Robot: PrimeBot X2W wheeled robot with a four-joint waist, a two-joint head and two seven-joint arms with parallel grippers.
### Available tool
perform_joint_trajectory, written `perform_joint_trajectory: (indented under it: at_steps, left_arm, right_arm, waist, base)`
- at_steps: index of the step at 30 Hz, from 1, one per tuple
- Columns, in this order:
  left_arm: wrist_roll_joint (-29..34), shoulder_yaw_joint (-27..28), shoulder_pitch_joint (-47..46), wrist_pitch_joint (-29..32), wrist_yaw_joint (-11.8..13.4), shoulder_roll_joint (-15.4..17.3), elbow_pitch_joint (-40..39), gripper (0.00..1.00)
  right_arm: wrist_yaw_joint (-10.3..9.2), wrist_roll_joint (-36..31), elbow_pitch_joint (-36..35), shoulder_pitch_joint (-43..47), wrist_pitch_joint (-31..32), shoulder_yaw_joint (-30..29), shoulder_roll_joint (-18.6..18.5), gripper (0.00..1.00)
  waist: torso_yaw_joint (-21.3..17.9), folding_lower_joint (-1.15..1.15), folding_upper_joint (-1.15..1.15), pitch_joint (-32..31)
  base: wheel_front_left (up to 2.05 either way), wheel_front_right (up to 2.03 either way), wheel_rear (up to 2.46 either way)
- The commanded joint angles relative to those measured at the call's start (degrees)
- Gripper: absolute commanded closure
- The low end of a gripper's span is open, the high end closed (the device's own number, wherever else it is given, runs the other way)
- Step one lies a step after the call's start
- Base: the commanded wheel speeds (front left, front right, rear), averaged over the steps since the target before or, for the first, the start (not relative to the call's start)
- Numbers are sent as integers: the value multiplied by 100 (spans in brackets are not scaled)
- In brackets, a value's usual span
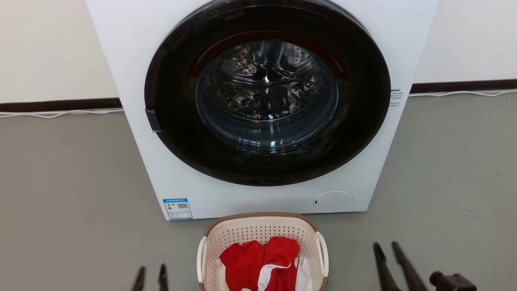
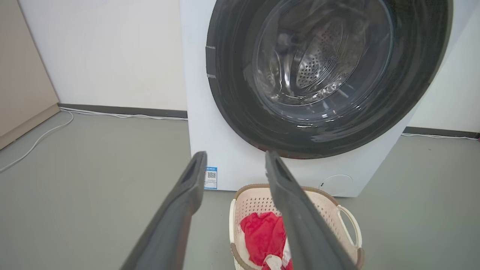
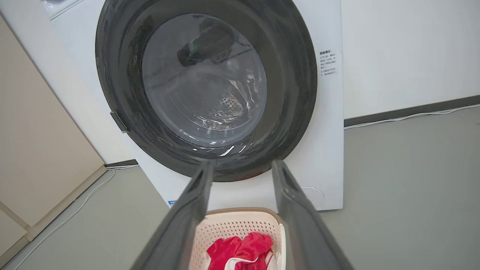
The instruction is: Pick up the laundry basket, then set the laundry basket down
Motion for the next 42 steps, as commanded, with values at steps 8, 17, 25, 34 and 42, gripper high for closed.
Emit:
perform_joint_trajectory:
  at_steps: [8, 17, 25, 34, 42]
  left_arm:
    - [-415, 30, -81, 84, -64, -9, 171, 100]
    - [-959, 83, -223, 195, -162, 10, 249, 100]
    - [-1499, 140, -366, 309, -263, 24, 329, 100]
    - [-2103, 208, -522, 440, -373, 37, 411, 100]
    - [-2635, 274, -656, 559, -470, 45, 464, 100]
  right_arm:
    - [2, 395, 113, 8, 79, -17, -19, 100]
    - [5, 913, 124, -89, 187, -52, -45, 100]
    - [7, 1427, 128, -182, 299, -92, -65, 100]
    - [10, 2000, 129, -283, 429, -143, -83, 100]
    - [13, 2505, 129, -372, 549, -193, -97, 100]
  waist:
    - [-6, 12, -1, 11]
    - [-13, 0, -1, 48]
    - [-21, 0, -1, 75]
    - [-29, 0, -1, 106]
    - [-37, 0, -1, 134]
  base:
    - [0, 0, 0]
    - [0, 0, 0]
    - [0, 0, 0]
    - [0, 0, 0]
    - [0, 0, 0]
